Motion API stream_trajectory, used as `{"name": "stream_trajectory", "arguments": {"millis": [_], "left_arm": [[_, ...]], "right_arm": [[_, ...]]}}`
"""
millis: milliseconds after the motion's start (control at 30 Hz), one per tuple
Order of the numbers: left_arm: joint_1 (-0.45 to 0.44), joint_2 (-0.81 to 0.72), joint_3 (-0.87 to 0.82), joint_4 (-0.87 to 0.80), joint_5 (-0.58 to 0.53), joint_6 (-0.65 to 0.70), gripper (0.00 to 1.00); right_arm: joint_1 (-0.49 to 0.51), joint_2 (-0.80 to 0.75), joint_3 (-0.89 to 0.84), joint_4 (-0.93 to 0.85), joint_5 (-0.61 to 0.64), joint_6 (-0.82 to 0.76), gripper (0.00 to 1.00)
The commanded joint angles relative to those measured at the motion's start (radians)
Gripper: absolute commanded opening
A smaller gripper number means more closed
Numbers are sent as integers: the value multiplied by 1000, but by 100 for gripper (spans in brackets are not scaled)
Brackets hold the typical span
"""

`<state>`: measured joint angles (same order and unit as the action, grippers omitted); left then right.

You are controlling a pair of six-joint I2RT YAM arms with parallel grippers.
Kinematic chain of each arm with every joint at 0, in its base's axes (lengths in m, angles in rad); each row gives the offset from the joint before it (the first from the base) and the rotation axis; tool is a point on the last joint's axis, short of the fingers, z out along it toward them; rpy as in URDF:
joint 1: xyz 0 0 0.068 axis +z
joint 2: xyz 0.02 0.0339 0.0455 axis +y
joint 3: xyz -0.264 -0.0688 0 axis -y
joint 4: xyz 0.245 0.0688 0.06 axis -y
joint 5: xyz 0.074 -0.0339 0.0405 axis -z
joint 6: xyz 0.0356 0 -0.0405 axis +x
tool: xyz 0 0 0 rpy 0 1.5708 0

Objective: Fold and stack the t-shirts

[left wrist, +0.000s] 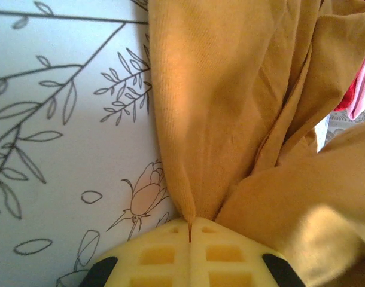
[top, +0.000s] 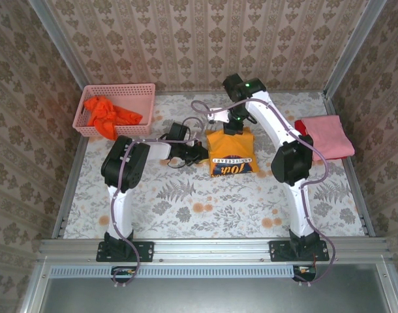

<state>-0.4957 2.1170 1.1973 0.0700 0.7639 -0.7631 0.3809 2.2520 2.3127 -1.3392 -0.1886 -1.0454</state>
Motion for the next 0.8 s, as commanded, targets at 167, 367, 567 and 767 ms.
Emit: {"name": "stream_trajectory", "arguments": {"millis": [167,367,567,767], "left_arm": [[19,93,-45,-187,-98,48,0],[19,81,-52,-188,-98,47,0],[19,65,-61,-193,-102,47,0],[20,9,-99,-143,-110,41,0]], "right_arm": [[-13,90,50,38,-8,-13,0],[-14,146,52,129,-3,2,0],[-14,184,48,247,48,61,39],[-42,55,-97,554,112,326,76]]}}
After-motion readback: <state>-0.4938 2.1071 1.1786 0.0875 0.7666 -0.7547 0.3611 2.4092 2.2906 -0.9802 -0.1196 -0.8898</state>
